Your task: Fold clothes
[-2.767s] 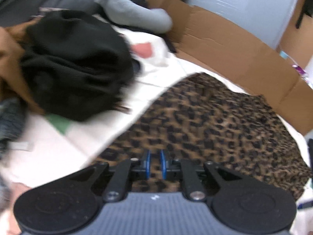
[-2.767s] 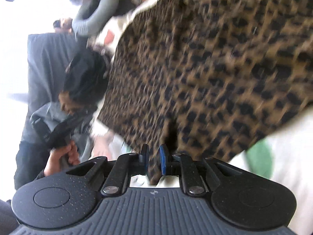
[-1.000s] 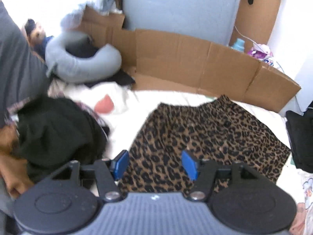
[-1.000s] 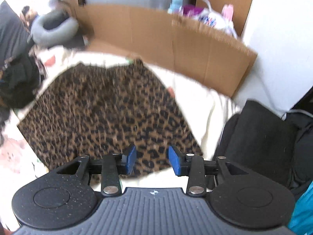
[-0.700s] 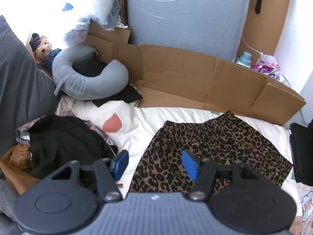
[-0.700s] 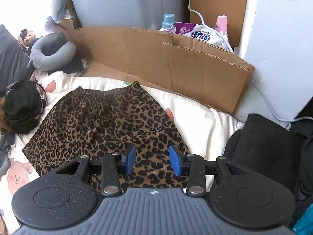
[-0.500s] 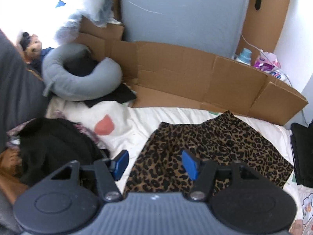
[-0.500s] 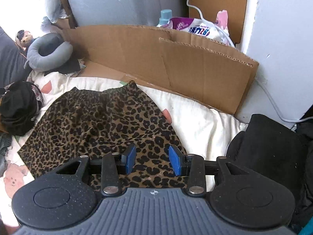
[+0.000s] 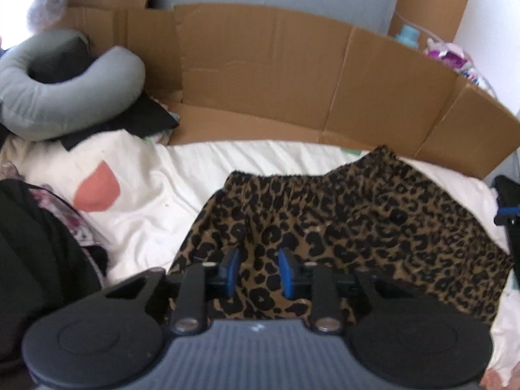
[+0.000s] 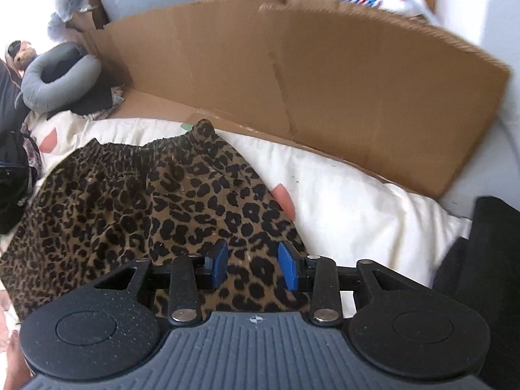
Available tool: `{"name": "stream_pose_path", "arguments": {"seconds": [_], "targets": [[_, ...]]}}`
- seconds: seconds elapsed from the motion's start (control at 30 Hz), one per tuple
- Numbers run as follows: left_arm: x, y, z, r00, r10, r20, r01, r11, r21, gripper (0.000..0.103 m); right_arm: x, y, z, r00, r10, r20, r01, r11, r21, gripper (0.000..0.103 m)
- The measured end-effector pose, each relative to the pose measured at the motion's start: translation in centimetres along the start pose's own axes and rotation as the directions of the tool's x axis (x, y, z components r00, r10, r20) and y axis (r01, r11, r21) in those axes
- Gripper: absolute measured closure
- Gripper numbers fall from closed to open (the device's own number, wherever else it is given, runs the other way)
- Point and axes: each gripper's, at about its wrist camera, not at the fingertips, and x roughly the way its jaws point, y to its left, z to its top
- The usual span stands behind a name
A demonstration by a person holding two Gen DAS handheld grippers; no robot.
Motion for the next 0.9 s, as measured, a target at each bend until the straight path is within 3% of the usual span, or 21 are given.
{"name": "stream_pose_path", "arguments": {"seconds": [0.07, 0.3, 0.43, 0.47, 0.57, 0.73, 0.9], "targets": [[1.2, 0.4, -0.4, 1.000, 0.000, 0.004, 0.000, 1.000, 0.001, 0.082, 1.7, 0.3, 0.2, 1.000, 0.007, -0.002, -0.007, 1.000, -0.019, 0.071], [5.4, 2.4, -2.0, 0.998, 0.058, -0.013, -0.058, 0.998, 0.014, 0.083, 6.9, 1.4, 0.2, 0.999, 0.021, -0.031, -0.024, 0.994, -0.103, 0.071], [7.3, 4.1, -3.2, 0.995, 0.094, -0.037, -0.095, 0.995, -0.011, 0.086, 8.5, 1.0, -0.2, 0.999, -0.021, -0.039, 0.015, 0.990, -0.144, 0.072], [7.6, 4.4, -3.4, 0.994, 0.105, -0.040, -0.105, 0.994, -0.005, 0.092, 8.7, 0.8, -0.2, 0.999, -0.038, -0.034, 0.033, 0.988, -0.149, 0.073], [8.1, 4.8, -3.7, 0.991, 0.127, -0.041, -0.127, 0.992, -0.003, 0.098, 9.0, 0.3, -0.2, 0.993, -0.122, -0.004, 0.120, 0.983, -0.142, 0.073], [6.9, 4.4, -3.8, 0.992, 0.129, -0.002, -0.129, 0.991, -0.035, 0.095, 8.2, 0.4, 0.2, 0.994, -0.110, 0.025, 0.112, 0.987, -0.119, 0.073], [4.4, 3.1, -4.2, 0.997, 0.067, 0.039, -0.064, 0.995, -0.071, 0.086, 6.9, 1.3, 0.8, 0.998, -0.043, 0.046, 0.047, 0.994, -0.102, 0.073]]}}
